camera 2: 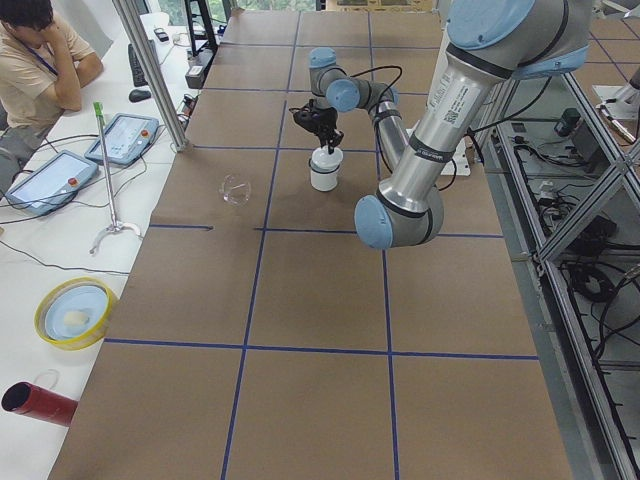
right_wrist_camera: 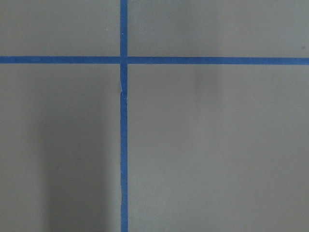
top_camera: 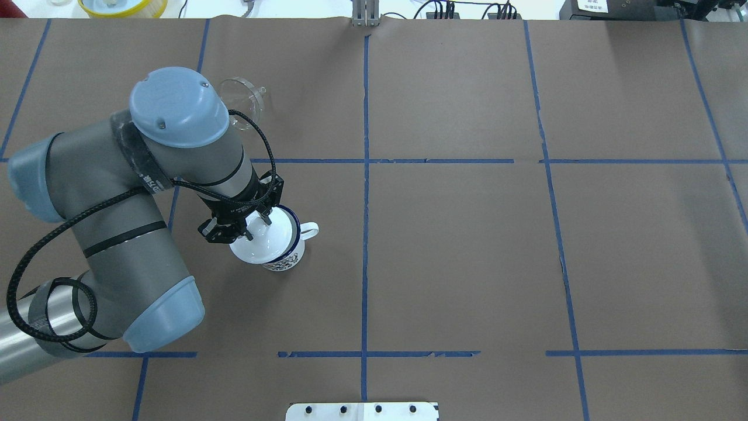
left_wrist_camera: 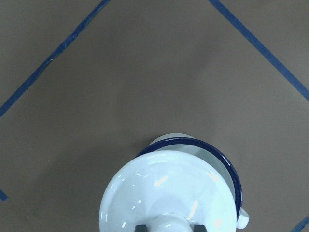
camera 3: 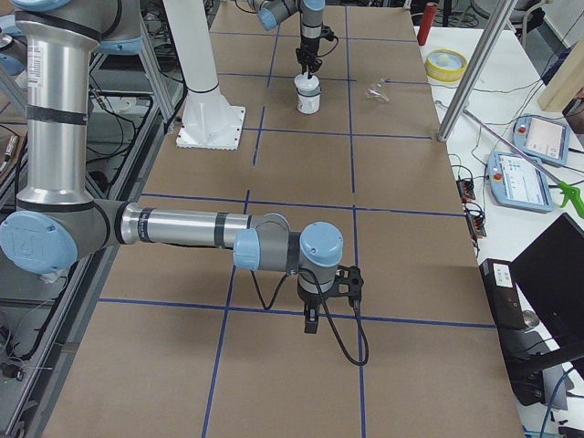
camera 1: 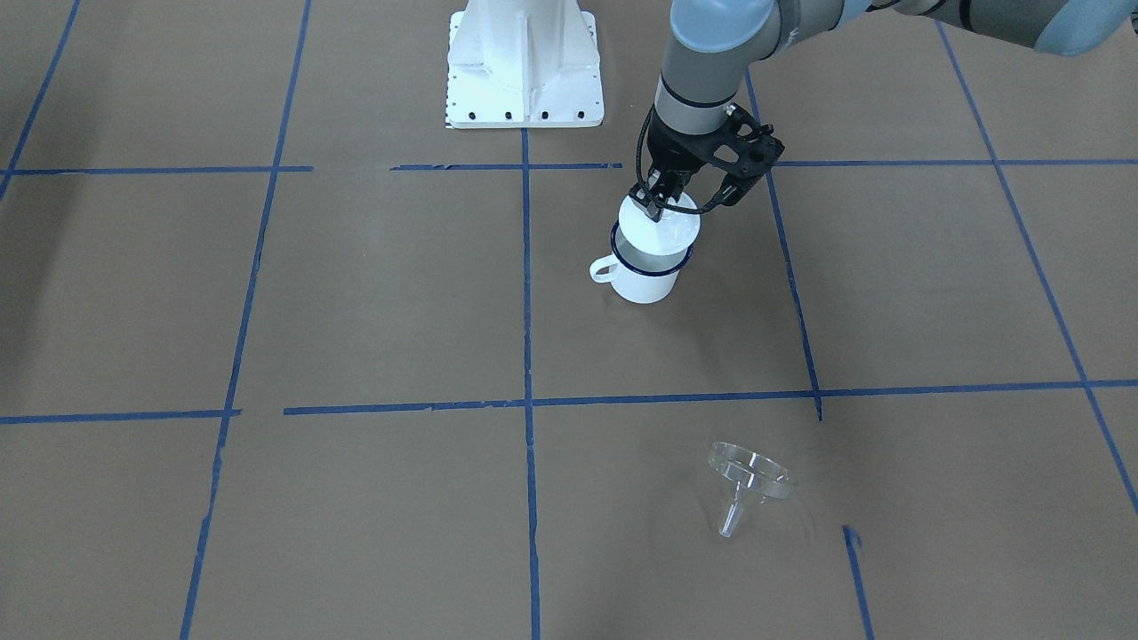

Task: Remove funnel from cup
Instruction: 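Carry the lid over the mug with the left gripper, then lower the lid onto the mug's rim and release it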

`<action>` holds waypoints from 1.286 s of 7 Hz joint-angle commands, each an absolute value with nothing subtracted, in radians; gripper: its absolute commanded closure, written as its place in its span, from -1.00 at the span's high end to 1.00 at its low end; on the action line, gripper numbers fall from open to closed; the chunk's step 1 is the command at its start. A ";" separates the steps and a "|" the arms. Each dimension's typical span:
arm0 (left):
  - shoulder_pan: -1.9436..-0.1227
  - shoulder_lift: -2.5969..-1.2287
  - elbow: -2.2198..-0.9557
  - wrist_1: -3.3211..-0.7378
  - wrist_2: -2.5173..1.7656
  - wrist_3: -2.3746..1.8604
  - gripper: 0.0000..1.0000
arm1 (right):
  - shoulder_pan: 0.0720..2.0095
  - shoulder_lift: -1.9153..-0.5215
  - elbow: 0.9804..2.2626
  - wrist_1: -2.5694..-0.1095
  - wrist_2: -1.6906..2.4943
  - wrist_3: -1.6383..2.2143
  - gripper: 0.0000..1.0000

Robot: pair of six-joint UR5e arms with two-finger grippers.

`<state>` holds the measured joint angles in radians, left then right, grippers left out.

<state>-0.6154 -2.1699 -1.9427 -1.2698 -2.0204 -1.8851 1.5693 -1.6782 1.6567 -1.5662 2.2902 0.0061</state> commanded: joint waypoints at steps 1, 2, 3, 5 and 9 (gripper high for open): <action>-0.615 -2.171 -1.919 -1.293 -2.020 -1.884 -1.00 | 1.569 -1.678 1.657 -1.566 2.290 0.006 1.00; -0.615 -2.172 -1.902 -1.322 -2.020 -1.884 -1.00 | 1.569 -1.678 1.657 -1.566 2.290 0.006 1.00; -0.615 -2.172 -1.902 -1.322 -2.020 -1.882 -1.00 | 1.569 -1.678 1.657 -1.566 2.290 0.006 1.00; -0.615 -2.178 -1.901 -1.322 -2.019 -1.884 -1.00 | 1.569 -1.678 1.657 -1.566 2.290 0.006 1.00; -0.615 -2.174 -1.901 -1.321 -2.019 -1.869 -1.00 | 1.569 -1.678 1.657 -1.566 2.290 0.006 1.00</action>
